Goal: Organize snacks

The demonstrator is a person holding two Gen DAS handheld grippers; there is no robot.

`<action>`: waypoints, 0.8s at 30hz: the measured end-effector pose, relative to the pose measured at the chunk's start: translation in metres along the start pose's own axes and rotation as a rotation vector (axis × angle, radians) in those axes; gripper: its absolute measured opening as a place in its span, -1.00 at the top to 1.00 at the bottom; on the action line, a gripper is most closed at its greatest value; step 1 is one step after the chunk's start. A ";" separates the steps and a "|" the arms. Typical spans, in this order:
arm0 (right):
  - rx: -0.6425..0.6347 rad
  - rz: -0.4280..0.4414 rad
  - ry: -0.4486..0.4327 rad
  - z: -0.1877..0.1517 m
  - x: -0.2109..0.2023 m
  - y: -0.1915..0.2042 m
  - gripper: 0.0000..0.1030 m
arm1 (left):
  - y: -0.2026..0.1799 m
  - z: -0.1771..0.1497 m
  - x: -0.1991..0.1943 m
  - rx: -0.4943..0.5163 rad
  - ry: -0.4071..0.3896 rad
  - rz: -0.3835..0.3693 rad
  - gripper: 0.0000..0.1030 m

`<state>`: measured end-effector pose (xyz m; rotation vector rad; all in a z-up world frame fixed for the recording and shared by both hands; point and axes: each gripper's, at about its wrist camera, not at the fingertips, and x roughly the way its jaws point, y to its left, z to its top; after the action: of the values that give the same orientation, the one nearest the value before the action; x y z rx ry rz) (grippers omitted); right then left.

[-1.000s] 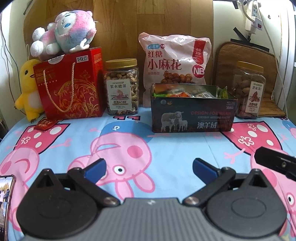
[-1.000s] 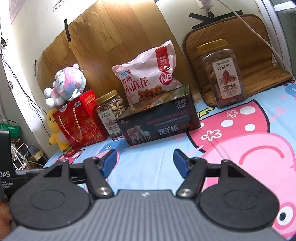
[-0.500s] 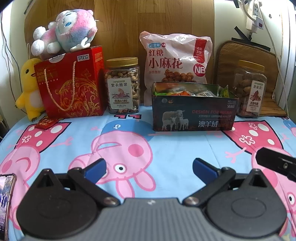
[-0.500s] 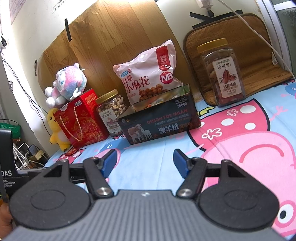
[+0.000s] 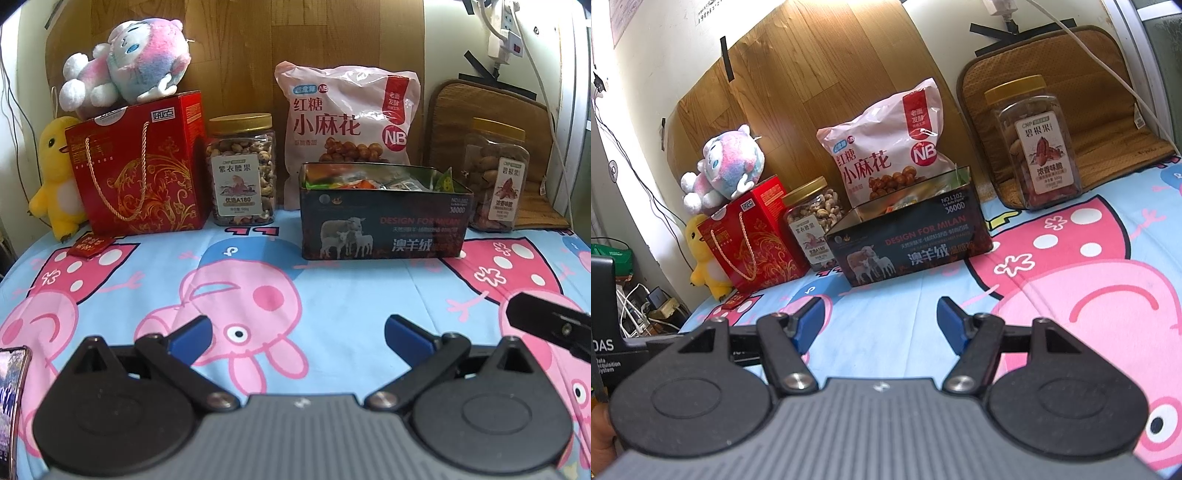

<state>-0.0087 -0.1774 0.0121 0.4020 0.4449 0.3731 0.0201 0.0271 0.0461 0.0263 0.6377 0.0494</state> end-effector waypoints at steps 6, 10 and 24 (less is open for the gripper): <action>0.001 0.001 0.001 0.000 0.000 0.000 -0.35 | 0.000 -0.001 0.001 0.002 0.004 0.002 -1.00; -0.001 0.001 0.000 0.000 0.000 0.000 -0.35 | 0.000 -0.001 0.002 0.005 0.009 0.001 -1.00; -0.001 0.001 0.001 0.000 0.000 0.000 -0.35 | -0.001 -0.001 0.002 0.009 0.012 -0.002 -1.00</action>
<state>-0.0090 -0.1776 0.0118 0.4012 0.4454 0.3749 0.0205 0.0264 0.0440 0.0342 0.6502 0.0451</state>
